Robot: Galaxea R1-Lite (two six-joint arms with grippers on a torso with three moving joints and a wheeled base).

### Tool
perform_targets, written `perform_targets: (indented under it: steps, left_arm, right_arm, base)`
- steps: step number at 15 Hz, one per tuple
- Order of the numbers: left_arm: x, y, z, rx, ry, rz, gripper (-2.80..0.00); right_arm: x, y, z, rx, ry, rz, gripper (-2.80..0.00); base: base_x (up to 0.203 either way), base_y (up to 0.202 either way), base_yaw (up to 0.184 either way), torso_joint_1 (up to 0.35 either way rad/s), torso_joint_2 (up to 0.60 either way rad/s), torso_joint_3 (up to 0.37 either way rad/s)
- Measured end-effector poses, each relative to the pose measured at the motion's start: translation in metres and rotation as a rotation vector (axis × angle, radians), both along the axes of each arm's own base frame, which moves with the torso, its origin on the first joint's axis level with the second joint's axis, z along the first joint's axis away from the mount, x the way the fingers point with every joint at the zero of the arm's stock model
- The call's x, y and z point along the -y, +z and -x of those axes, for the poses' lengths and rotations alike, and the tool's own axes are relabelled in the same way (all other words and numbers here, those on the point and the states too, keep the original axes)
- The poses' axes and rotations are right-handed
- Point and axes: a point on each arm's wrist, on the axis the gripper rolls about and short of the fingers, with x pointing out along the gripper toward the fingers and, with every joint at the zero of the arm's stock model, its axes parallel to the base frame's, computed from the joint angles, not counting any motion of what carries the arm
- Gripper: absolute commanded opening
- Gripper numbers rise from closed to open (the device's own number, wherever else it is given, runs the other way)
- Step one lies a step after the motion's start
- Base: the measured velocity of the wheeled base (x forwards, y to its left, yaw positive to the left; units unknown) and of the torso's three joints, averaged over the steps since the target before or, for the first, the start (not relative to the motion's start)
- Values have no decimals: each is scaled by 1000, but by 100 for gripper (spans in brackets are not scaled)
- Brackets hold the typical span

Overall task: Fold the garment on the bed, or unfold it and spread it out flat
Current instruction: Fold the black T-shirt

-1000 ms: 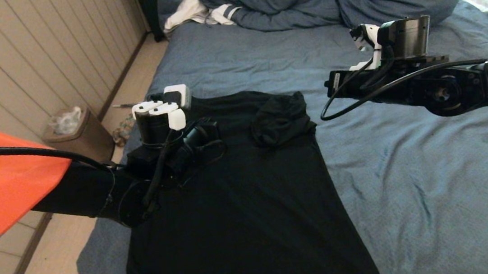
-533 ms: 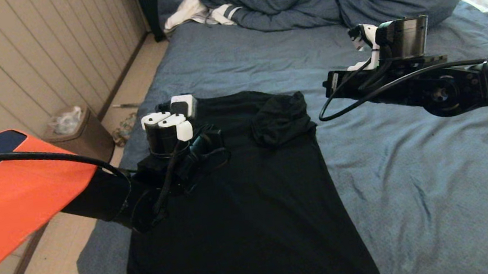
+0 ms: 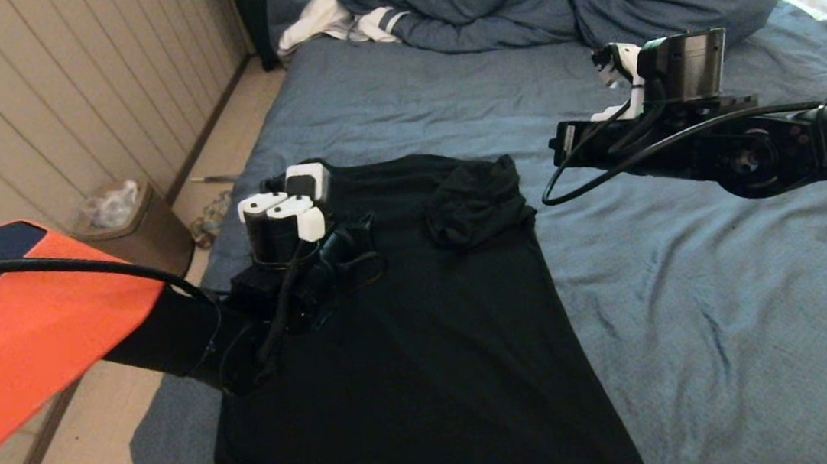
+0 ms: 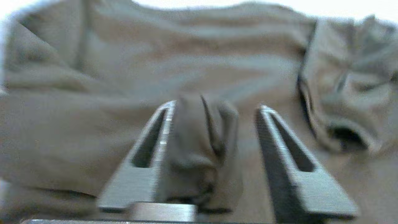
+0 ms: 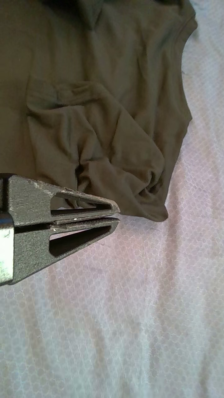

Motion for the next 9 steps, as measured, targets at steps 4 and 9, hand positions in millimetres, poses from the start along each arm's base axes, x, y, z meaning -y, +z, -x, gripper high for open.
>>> perform_targets:
  steps: [4, 9]
  left_arm:
    - [-15, 20, 8, -4, 7, 3, 0]
    - [-57, 48, 6, -12, 61, 45, 0]
  right_arm:
    - [0, 0, 0, -2, 1, 1, -280]
    - [0, 0, 0, -1, 1, 2, -280]
  base:
    - [0, 0, 0, 0, 0, 0]
    - [0, 0, 0, 0, 0, 0]
